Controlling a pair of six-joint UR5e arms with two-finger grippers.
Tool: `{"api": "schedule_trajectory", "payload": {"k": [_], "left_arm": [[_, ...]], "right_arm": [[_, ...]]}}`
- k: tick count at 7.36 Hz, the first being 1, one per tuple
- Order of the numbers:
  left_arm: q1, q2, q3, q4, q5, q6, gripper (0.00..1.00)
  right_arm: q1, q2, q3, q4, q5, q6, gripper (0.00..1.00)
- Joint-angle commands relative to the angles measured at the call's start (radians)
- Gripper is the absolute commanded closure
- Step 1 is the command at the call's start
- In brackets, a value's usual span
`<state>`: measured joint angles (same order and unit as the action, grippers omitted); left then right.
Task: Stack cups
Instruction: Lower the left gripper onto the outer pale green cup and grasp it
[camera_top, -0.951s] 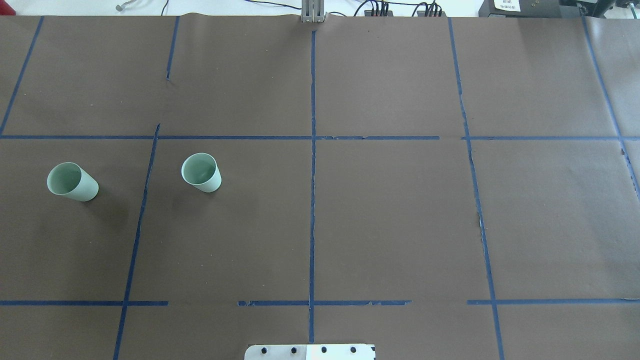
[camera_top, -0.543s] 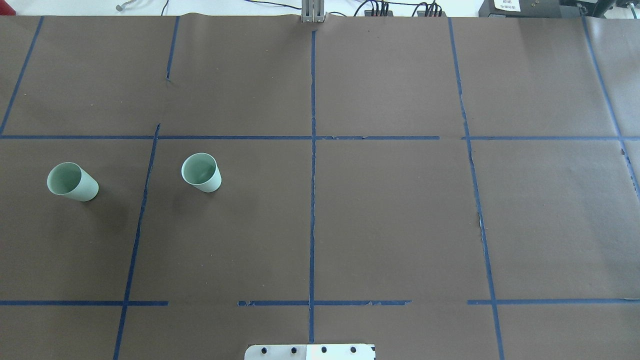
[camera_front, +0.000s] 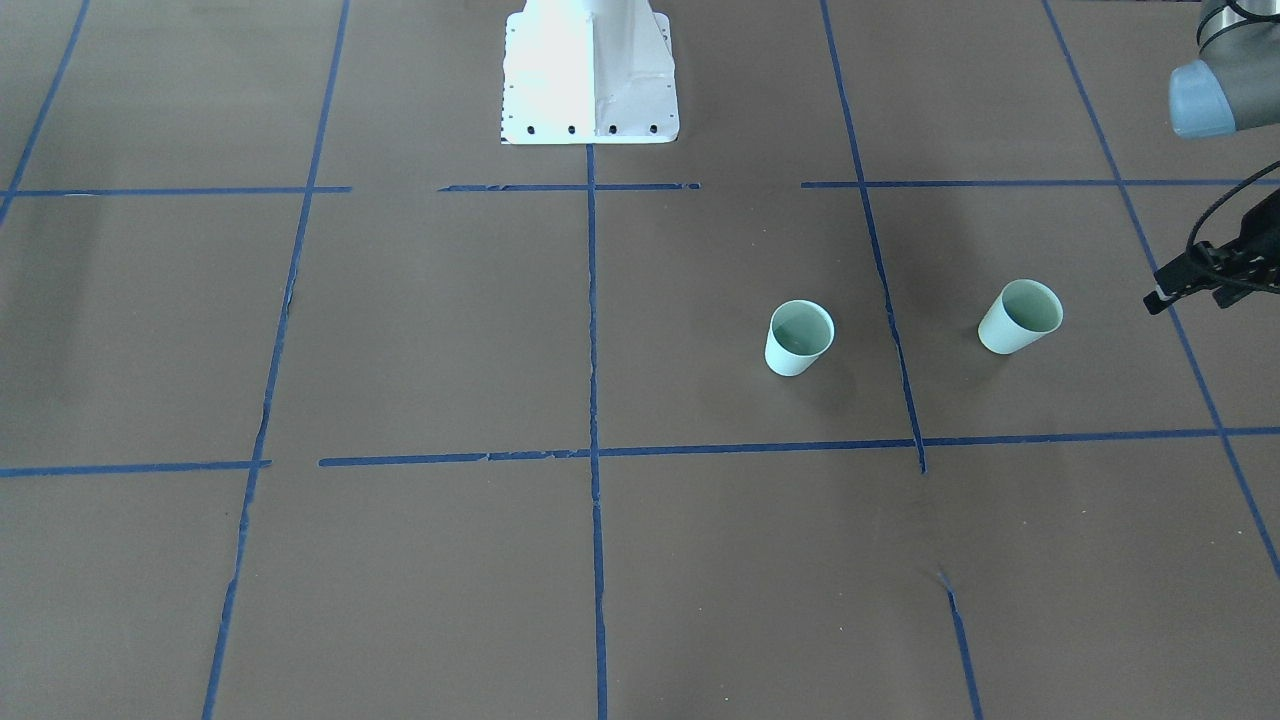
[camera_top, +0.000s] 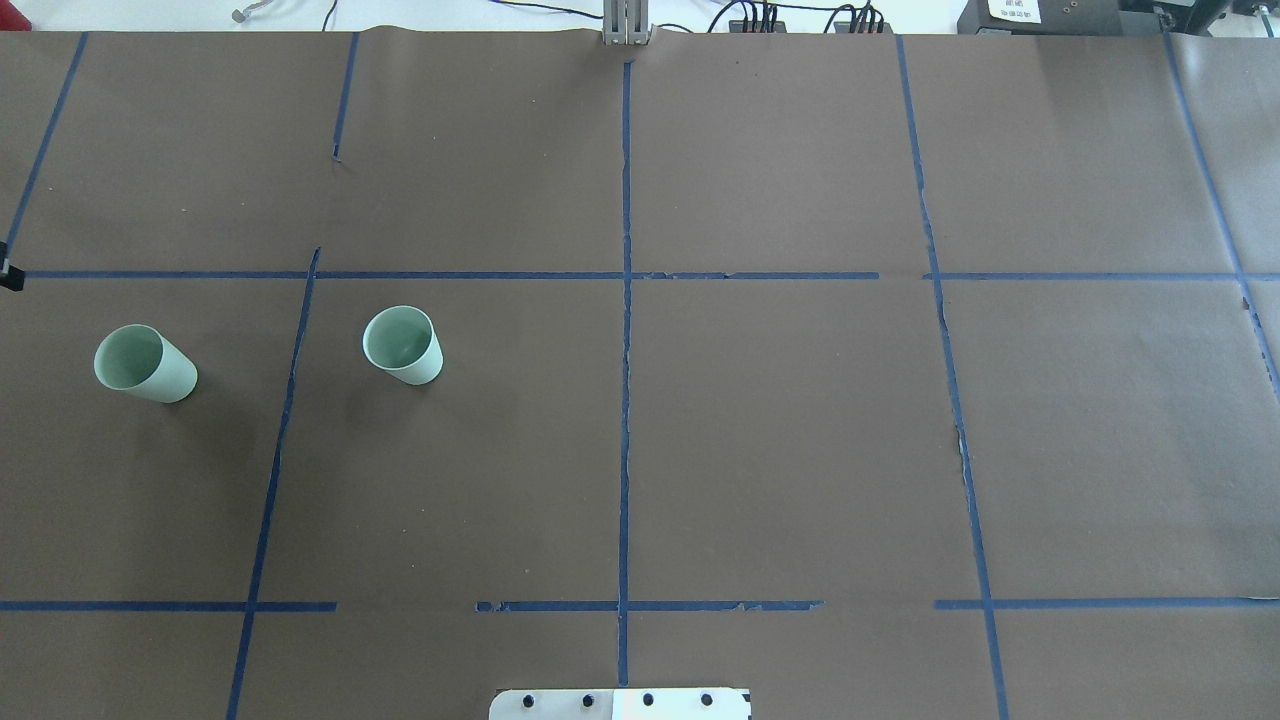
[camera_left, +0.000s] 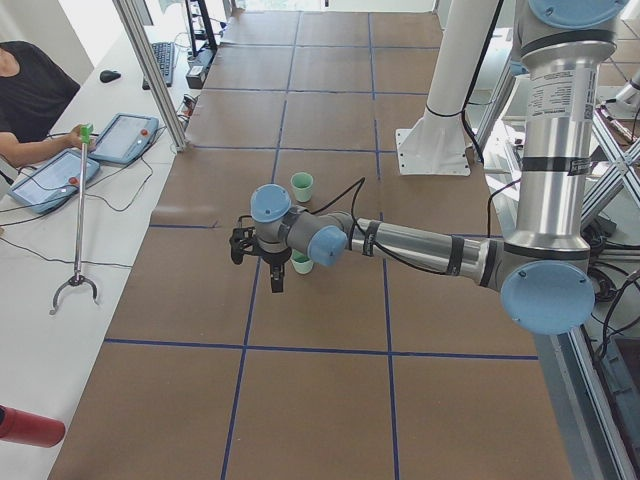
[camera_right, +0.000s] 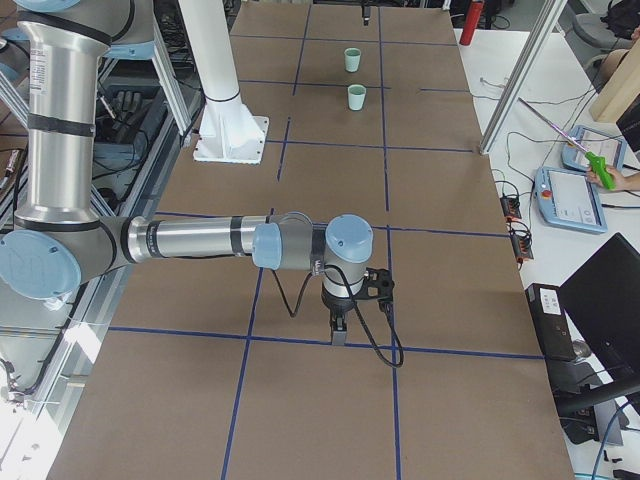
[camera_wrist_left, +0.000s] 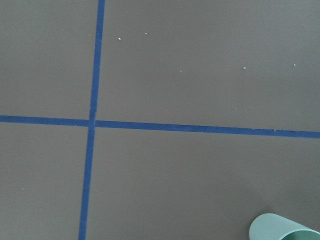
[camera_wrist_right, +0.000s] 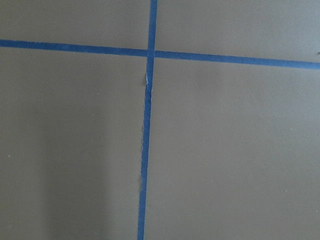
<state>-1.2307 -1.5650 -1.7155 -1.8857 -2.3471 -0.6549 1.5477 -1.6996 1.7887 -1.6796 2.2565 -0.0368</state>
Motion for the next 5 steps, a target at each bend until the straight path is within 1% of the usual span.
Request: {"api": "schedule_trajectory", "payload": {"k": [1, 2, 5], "left_arm": [[0.13, 0.002, -0.01, -0.087, 0.044, -0.147, 0.0], [0.175, 0.005, -0.003, -0.113, 0.083, -0.179, 0.0], [0.217, 0.003, 0.02, -0.118, 0.095, -0.183, 0.0]], "right_arm": [[0.0, 0.0, 0.0, 0.0, 0.0, 0.0, 0.0], [0.0, 0.0, 0.0, 0.001, 0.0, 0.0, 0.0], [0.0, 0.0, 0.0, 0.0, 0.0, 0.0, 0.0]]}}
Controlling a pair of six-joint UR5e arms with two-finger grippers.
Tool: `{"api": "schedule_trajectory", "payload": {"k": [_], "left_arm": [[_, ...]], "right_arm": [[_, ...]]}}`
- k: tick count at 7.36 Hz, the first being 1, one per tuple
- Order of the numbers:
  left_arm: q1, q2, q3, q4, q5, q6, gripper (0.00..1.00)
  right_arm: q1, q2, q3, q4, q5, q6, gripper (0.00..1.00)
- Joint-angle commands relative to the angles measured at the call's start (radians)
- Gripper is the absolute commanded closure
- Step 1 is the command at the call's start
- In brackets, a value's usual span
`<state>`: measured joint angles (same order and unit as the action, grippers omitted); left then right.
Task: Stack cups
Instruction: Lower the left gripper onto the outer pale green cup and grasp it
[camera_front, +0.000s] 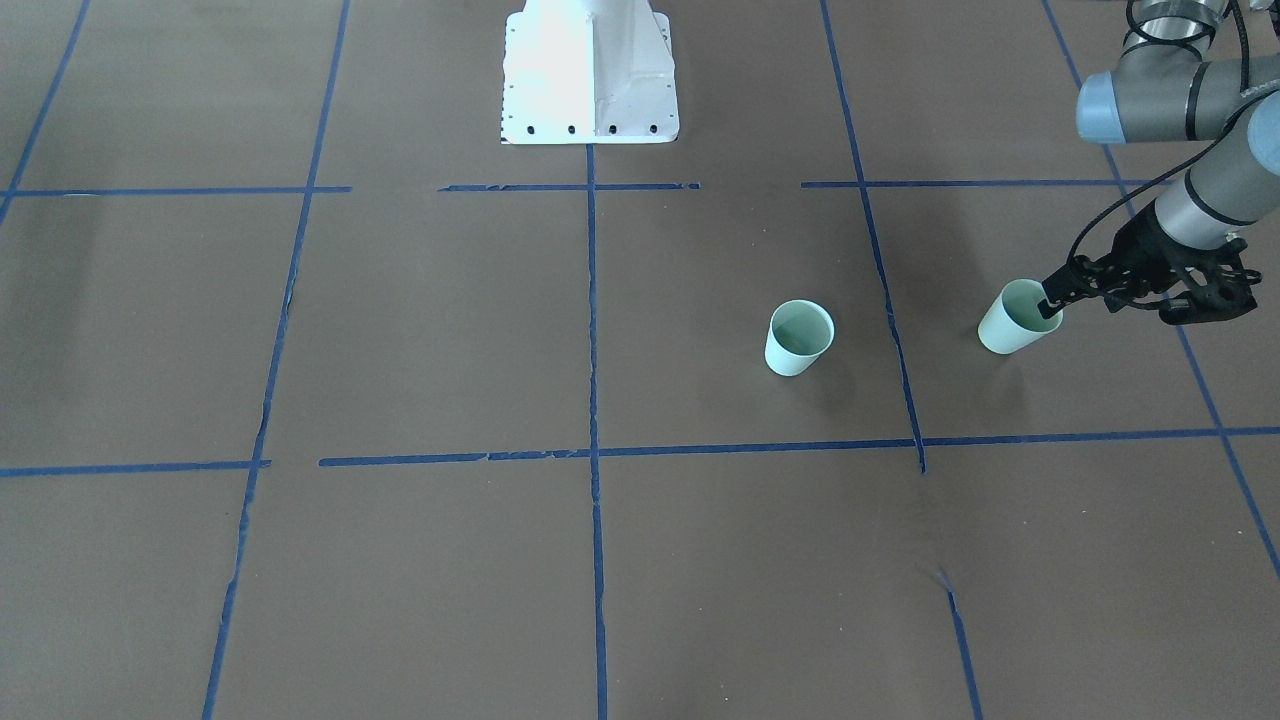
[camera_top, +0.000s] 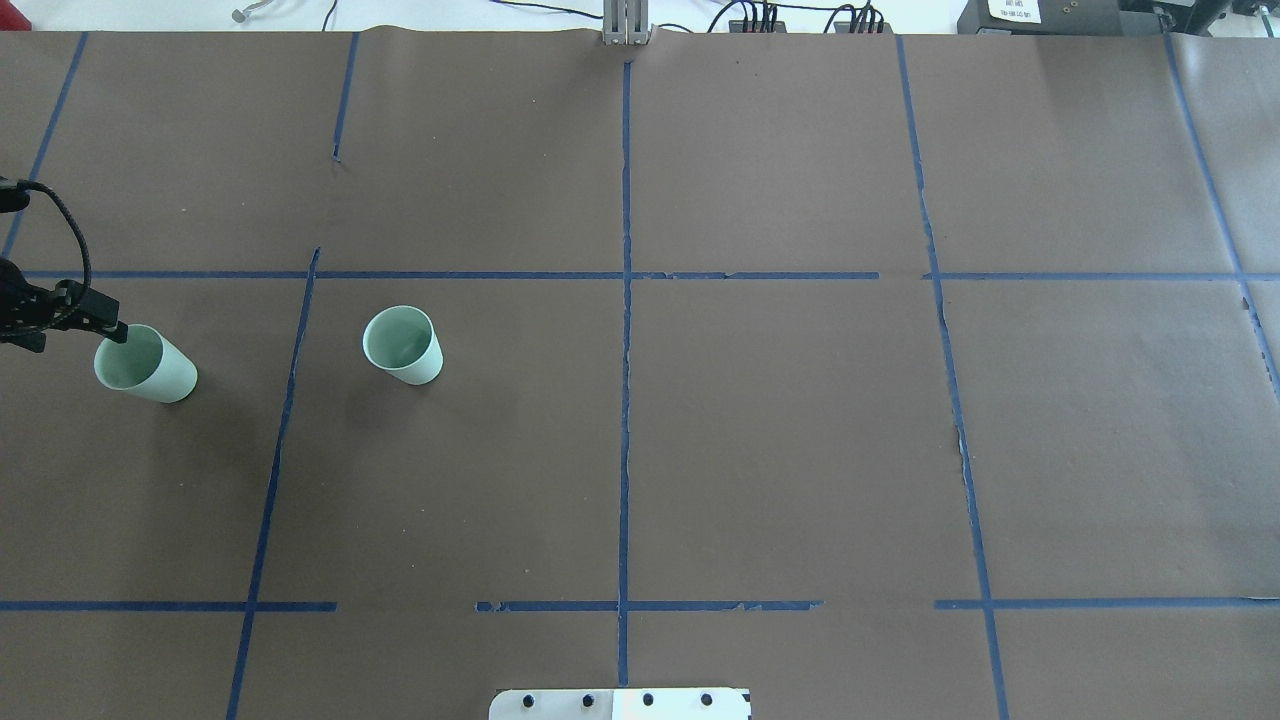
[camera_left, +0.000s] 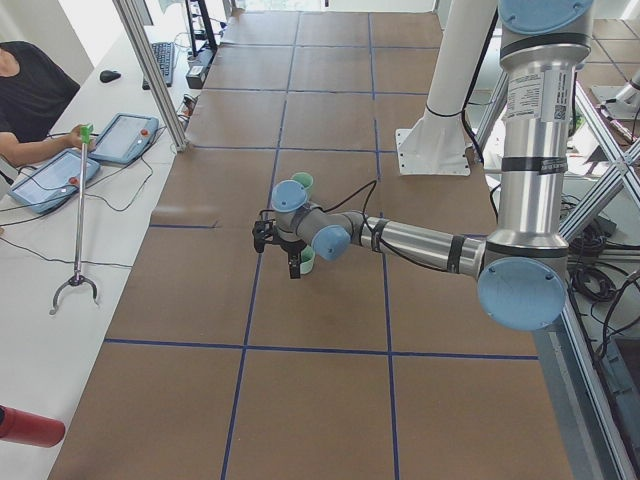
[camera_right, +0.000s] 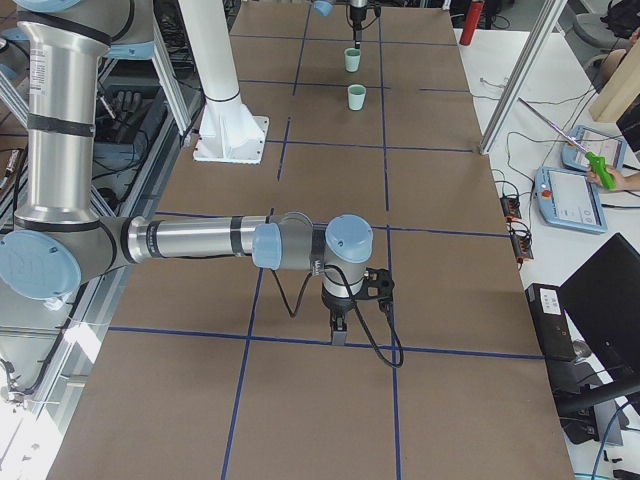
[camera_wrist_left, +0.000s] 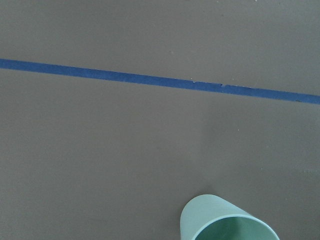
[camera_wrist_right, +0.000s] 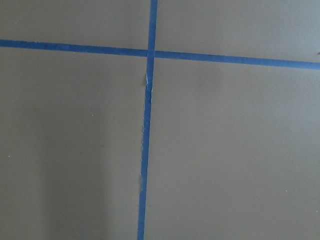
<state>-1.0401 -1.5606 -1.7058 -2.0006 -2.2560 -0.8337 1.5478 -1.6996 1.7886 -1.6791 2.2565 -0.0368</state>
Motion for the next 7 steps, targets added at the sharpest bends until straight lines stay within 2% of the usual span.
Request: {"api": "schedule_trajectory", "payload": {"k": [1, 3, 4, 5, 6, 7], "left_arm": [[0.032, -0.001, 0.014, -0.004, 0.012, -0.002, 0.0], [0.035, -0.001, 0.018, -0.004, 0.013, 0.005, 0.0], [0.037, -0.001, 0.018, -0.004, 0.013, 0.005, 0.4], [0.037, -0.001, 0.02, -0.004, 0.013, 0.008, 0.73], [0.037, 0.001, 0.02, -0.004, 0.013, 0.01, 0.86], [0.037, 0.001, 0.021, -0.006, 0.013, 0.008, 0.93]], "right_arm": [[0.0, 0.0, 0.0, -0.001, 0.0, 0.0, 0.0], [0.0, 0.0, 0.0, 0.001, 0.0, 0.0, 0.0], [0.0, 0.0, 0.002, -0.001, 0.0, 0.0, 0.0], [0.0, 0.0, 0.0, 0.001, 0.0, 0.0, 0.0], [0.0, 0.0, 0.0, 0.001, 0.0, 0.002, 0.0], [0.0, 0.0, 0.0, 0.001, 0.0, 0.0, 0.0]]}}
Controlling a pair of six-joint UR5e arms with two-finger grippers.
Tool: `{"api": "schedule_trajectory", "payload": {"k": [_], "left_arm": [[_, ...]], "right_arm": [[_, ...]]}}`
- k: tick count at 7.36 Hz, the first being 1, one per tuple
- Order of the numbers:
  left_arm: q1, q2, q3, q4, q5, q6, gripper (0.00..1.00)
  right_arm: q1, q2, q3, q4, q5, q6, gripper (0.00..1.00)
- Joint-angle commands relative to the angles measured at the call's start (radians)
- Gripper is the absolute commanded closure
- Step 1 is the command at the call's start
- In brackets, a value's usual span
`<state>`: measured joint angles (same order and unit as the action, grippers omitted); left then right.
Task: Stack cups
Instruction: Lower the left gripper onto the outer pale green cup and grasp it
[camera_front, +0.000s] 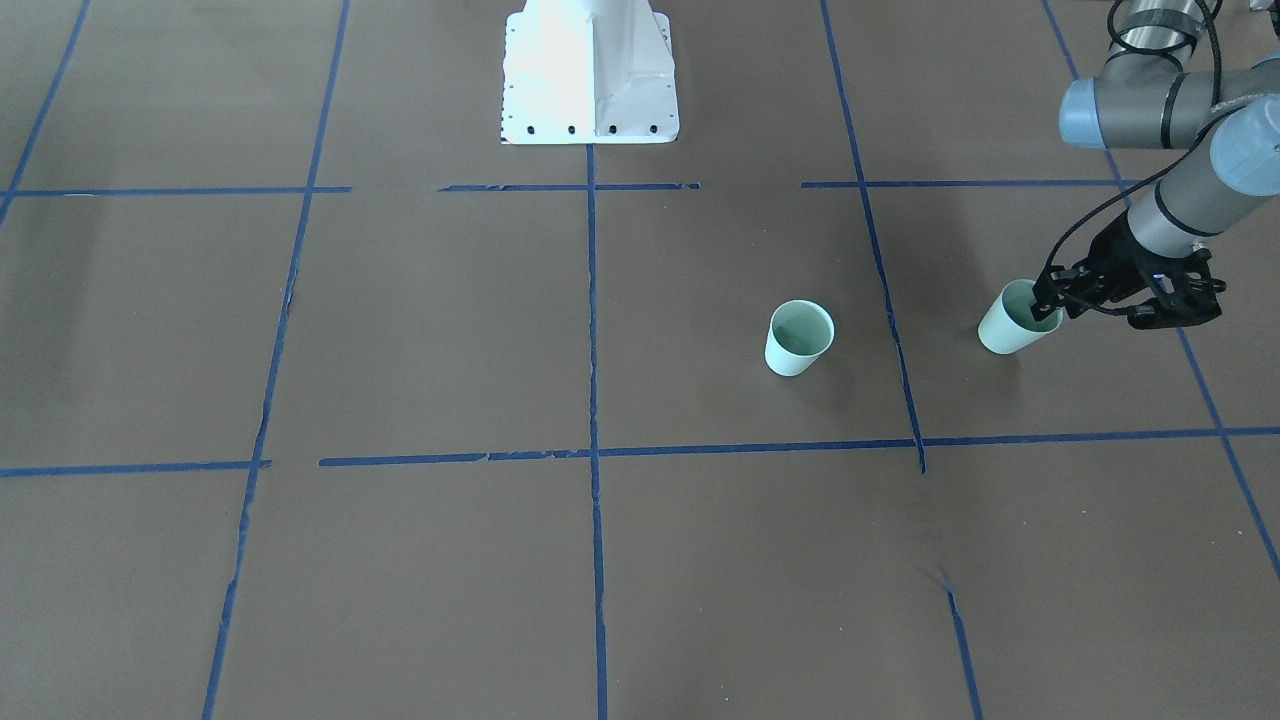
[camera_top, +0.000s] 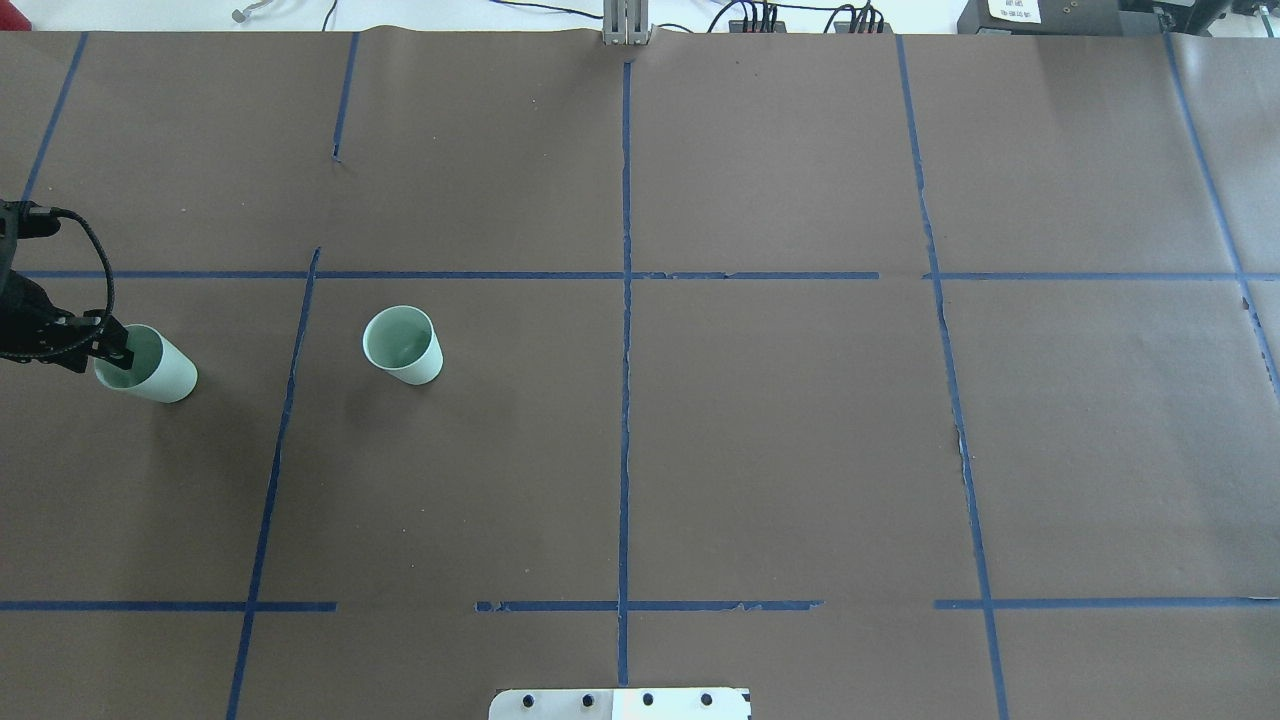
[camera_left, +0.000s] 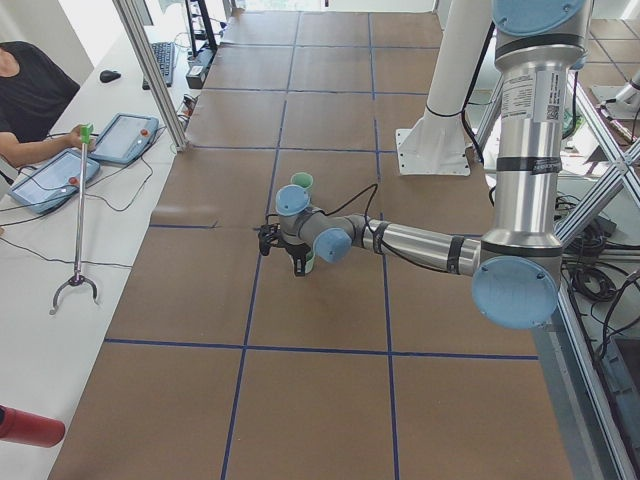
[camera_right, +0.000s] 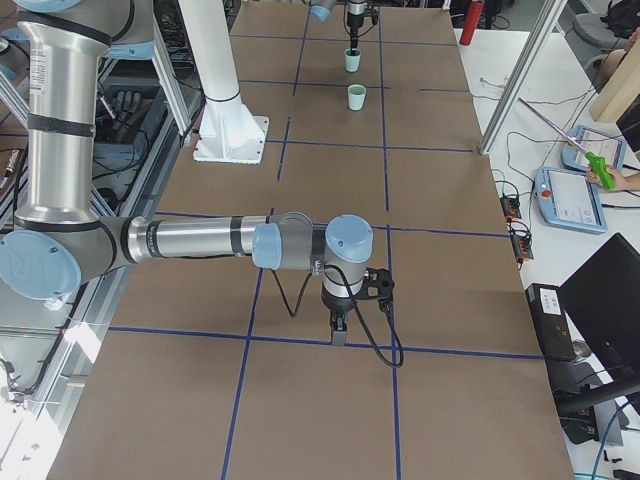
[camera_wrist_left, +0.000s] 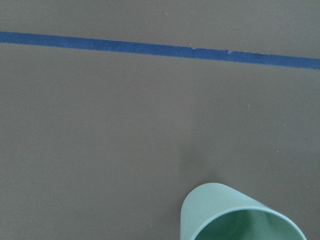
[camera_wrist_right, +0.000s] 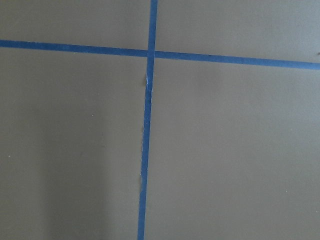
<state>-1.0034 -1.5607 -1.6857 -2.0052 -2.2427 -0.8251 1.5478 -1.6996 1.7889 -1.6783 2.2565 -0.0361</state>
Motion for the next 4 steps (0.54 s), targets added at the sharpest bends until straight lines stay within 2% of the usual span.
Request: {"api": "schedule_trajectory", "payload": {"k": [1, 2, 4], "left_arm": [[0.0, 0.001, -0.006, -0.007, -0.002, -0.002, 1.0], [-0.012, 0.002, -0.046, -0.004, -0.012, 0.0, 1.0], [-0.056, 0.05, -0.208, 0.087, -0.021, 0.004, 1.0]], "right_arm": [[0.0, 0.0, 0.0, 0.0, 0.0, 0.001, 0.0], [0.0, 0.0, 0.0, 0.0, 0.0, -0.001, 0.0], [0.0, 0.0, 0.001, 0.0, 0.0, -0.001, 0.0]]}}
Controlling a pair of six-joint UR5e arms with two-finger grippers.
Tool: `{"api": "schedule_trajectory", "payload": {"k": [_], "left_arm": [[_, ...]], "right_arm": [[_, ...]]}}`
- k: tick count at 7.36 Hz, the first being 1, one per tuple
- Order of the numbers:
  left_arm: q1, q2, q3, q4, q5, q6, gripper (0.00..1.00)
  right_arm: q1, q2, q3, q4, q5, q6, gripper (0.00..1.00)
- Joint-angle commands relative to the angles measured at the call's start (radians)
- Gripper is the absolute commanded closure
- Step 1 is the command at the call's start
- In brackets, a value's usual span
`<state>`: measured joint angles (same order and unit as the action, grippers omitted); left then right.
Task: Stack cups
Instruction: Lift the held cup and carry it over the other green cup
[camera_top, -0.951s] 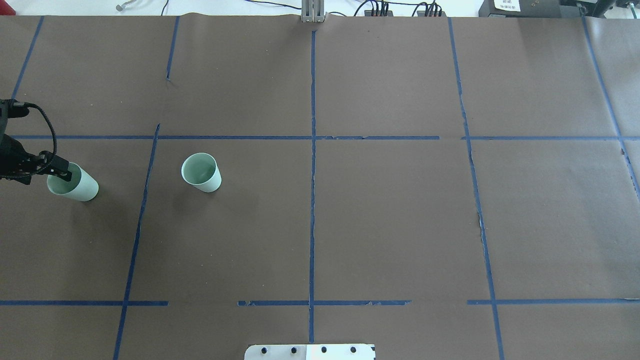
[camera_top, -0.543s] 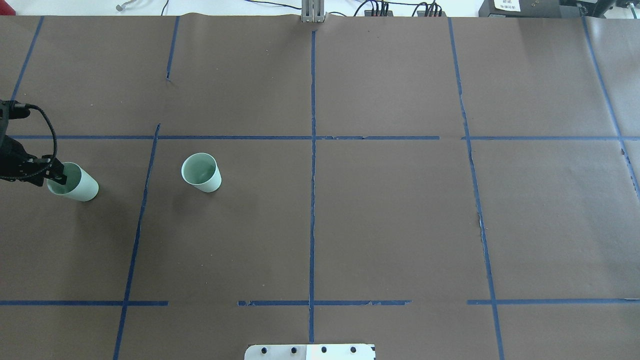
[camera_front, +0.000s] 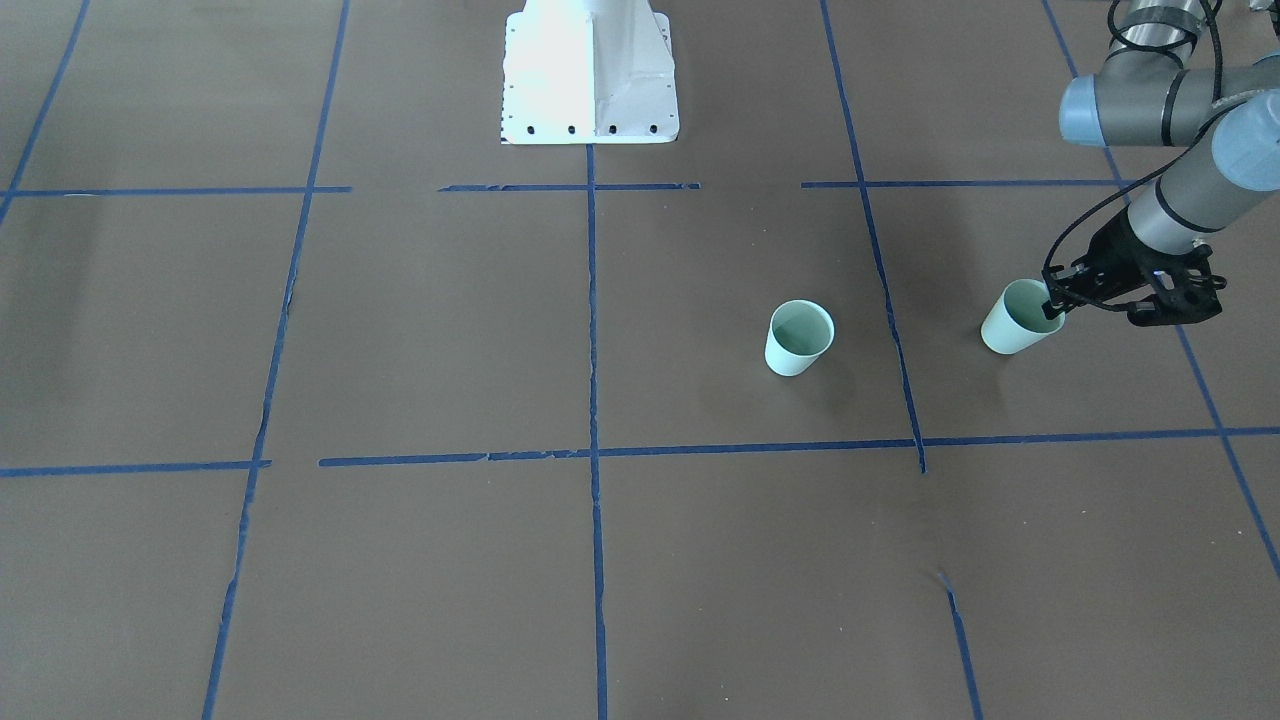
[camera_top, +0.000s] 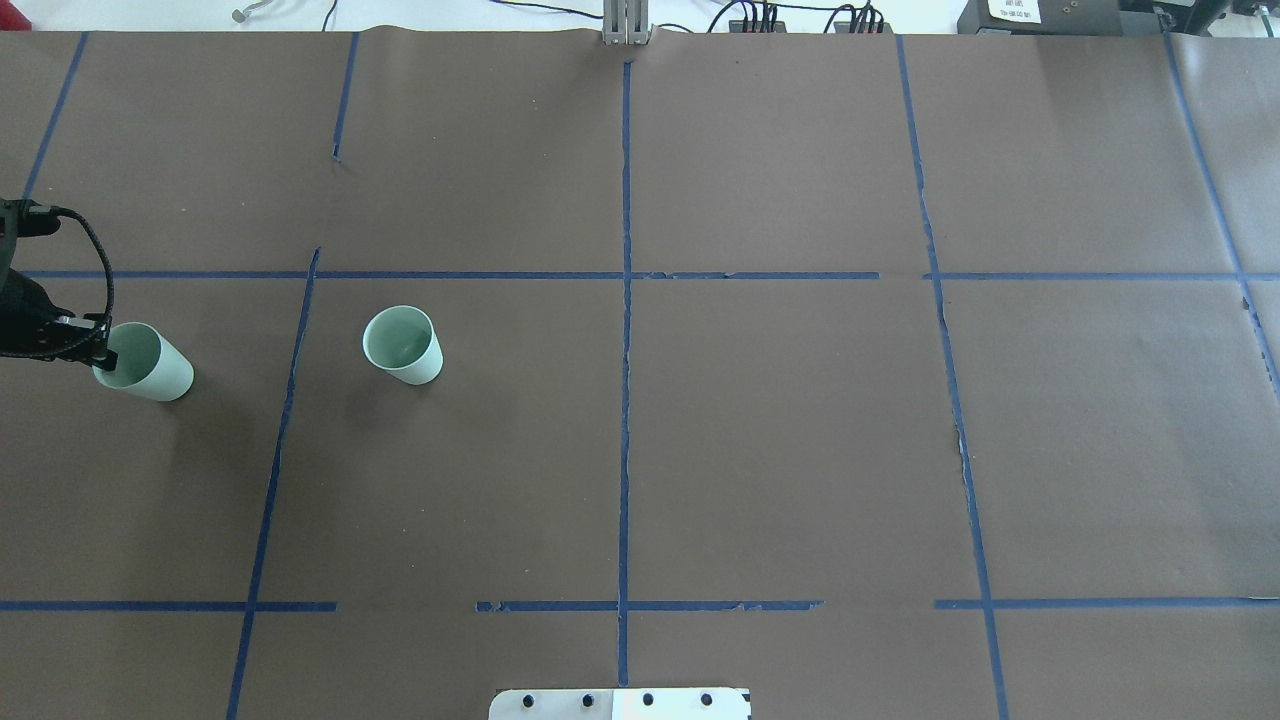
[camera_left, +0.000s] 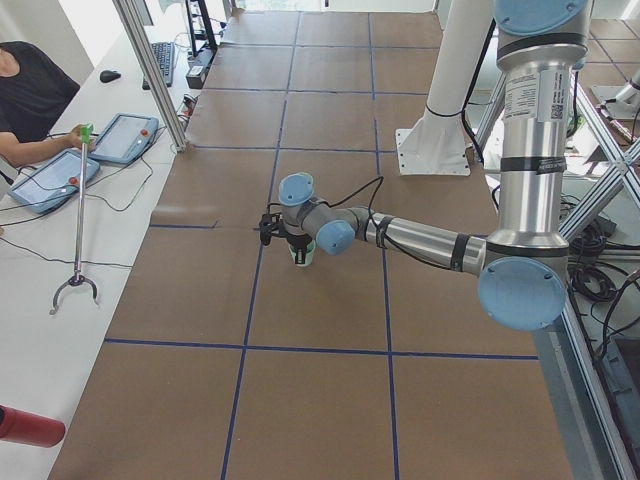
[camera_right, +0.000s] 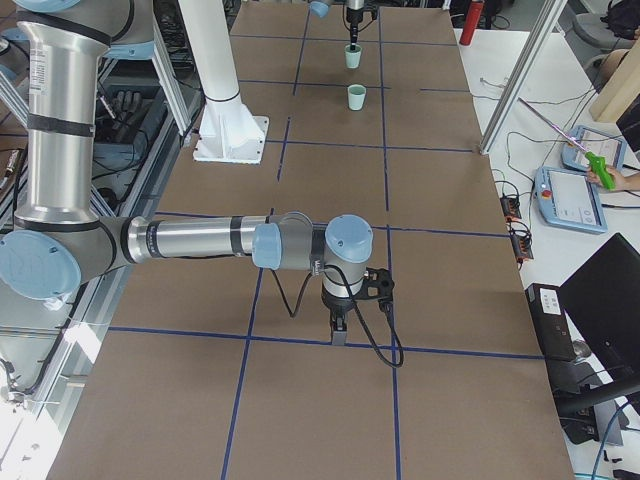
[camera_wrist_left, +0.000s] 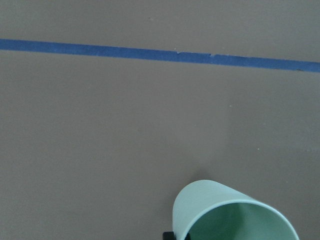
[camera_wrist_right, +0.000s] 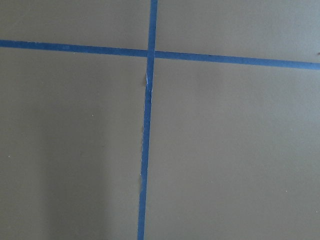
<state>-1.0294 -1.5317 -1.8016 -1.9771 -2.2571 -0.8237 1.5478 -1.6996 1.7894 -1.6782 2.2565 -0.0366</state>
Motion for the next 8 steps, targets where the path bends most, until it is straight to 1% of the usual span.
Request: {"api": "schedule_trajectory", "payload": {"k": [1, 2, 3, 4, 5, 6, 7, 8], "left_arm": [[-0.091, 0.007, -0.148, 0.178, -0.039, 0.047, 1.0], [-0.139, -0.034, -0.207, 0.354, -0.041, 0.095, 1.0], [-0.147, -0.159, -0.22, 0.52, -0.041, 0.095, 1.0], [-0.14, -0.253, -0.22, 0.646, -0.042, 0.075, 1.0], [-0.127, -0.316, -0.211, 0.662, -0.042, -0.005, 1.0], [-0.065, -0.352, -0.205, 0.663, -0.042, -0.093, 1.0], [-0.013, -0.401, -0.176, 0.658, -0.044, -0.173, 1.0], [0.065, -0.463, -0.126, 0.634, -0.042, -0.26, 1.0]], "right_arm": [[0.0, 0.0, -0.001, -0.002, 0.0, 0.0, 0.0], [0.0, 0.0, 0.001, -0.002, 0.0, 0.0, 0.0], [0.0, 0.0, -0.001, 0.0, 0.0, 0.0, 0.0], [0.0, 0.0, 0.001, -0.002, 0.0, 0.0, 0.0], [0.0, 0.0, -0.001, -0.002, 0.0, 0.0, 0.0], [0.0, 0.0, -0.001, -0.002, 0.0, 0.0, 0.0], [0.0, 0.0, 0.001, 0.0, 0.0, 0.0, 0.0], [0.0, 0.0, -0.001, 0.0, 0.0, 0.0, 0.0]]}}
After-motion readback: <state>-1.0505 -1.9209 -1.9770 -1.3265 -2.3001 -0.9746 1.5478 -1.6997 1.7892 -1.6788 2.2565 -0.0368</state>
